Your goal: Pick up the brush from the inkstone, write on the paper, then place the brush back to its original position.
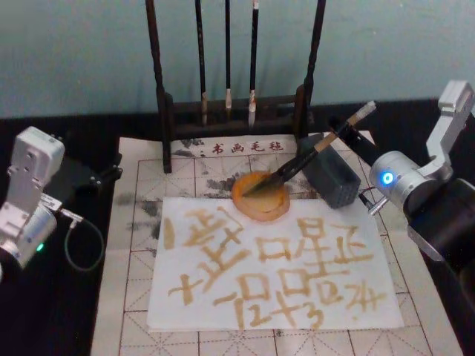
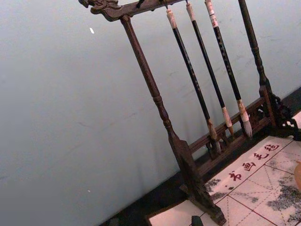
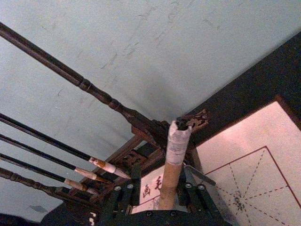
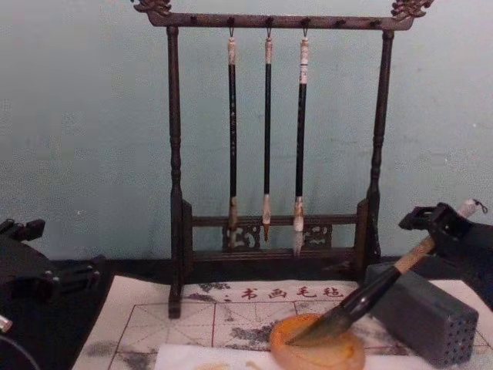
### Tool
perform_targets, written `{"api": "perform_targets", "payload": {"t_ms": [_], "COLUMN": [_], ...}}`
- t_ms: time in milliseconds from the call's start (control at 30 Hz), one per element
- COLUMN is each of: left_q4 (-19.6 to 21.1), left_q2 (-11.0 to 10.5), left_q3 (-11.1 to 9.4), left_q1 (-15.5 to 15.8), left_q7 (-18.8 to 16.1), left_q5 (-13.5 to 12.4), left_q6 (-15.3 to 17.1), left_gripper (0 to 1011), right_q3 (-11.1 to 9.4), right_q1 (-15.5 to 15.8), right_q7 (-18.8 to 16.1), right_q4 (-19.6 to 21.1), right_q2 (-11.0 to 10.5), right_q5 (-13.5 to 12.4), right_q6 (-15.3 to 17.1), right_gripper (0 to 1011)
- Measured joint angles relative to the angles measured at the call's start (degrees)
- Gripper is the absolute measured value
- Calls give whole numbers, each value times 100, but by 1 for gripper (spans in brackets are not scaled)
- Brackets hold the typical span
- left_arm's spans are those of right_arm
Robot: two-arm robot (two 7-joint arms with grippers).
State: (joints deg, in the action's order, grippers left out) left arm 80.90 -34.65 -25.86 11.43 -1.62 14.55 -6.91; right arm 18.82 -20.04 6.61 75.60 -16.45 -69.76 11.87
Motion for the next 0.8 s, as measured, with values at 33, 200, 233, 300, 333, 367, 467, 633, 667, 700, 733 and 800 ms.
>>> {"api": "perform_targets", "payload": {"t_ms": [33,200,233,300,333,367,467,633,667,700,733,800], "left_q4": [0,0,0,0,0,0,0,0,0,0,0,0], "left_q2": [0,0,0,0,0,0,0,0,0,0,0,0], "left_q3": [0,0,0,0,0,0,0,0,0,0,0,0], "left_q1": [0,0,0,0,0,0,0,0,0,0,0,0], "left_q7": [0,0,0,0,0,0,0,0,0,0,0,0], "left_q5": [0,0,0,0,0,0,0,0,0,0,0,0], "left_q6": [0,0,0,0,0,0,0,0,0,0,0,0], "left_gripper": [1001,1001,1001,1001,1001,1001,1001,1001,1001,1001,1001,1001], "right_q3": [-1,-3,-3,-3,-3,-3,-3,-3,-3,-3,-3,-3], "right_q1": [1,2,2,2,2,2,2,2,2,2,2,2], "right_q7": [-1,-3,-3,-4,-5,-6,-8,-9,-10,-10,-10,-10], "right_q4": [0,3,3,4,4,5,5,5,5,5,5,5], "right_q2": [0,0,0,0,0,0,0,0,0,0,0,0], "right_q5": [1,3,4,5,5,6,7,8,8,8,8,8], "right_q6": [0,0,0,1,0,0,0,0,0,0,0,0], "right_gripper": [513,653,673,754,769,789,872,1002,1000,1000,1000,1000]}}
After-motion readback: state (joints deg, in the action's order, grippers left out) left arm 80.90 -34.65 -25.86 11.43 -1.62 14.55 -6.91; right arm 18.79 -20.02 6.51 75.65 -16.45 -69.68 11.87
